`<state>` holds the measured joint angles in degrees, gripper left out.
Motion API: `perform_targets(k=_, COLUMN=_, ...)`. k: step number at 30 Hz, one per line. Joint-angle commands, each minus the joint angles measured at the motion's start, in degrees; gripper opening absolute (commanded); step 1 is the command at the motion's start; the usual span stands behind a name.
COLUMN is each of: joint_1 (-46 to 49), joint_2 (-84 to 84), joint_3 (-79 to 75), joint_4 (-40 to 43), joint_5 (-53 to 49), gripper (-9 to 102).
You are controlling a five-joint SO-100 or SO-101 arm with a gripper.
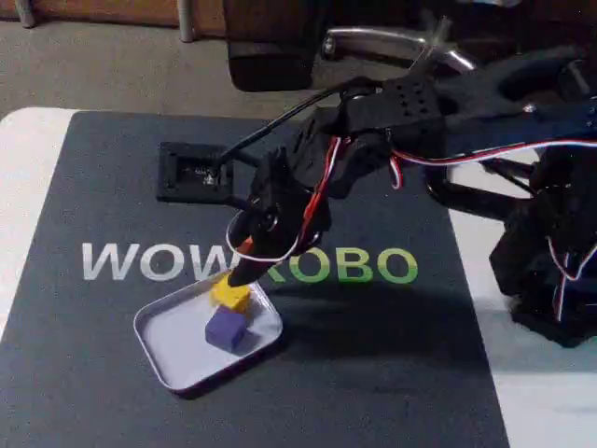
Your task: Move blocks one by one until all three blocks are in the tray.
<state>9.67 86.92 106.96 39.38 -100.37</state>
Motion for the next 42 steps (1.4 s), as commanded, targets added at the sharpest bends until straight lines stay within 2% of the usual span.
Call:
perform_targets(k=1, joint_1=0.62, joint_2=0.79, joint_3=-2.20, joint_4=-0.26, joint_5=-0.44, gripper=16)
perform_targets(k=12, joint_1=5.89, joint_2=6.06, joint_3=0.35, joint_4=3.43, joint_5=0.00, gripper=16)
perform_targets(k=23, joint_1=10.63, joint_2=11.60, joint_3=7.65, joint_4=5.45, joint_5=-4.92, gripper=16)
perform_targets(k=42, joint_1=11.43, joint_2=-0.88, joint_3=3.25, joint_4=-1.32, joint_5=-5.80, gripper=16)
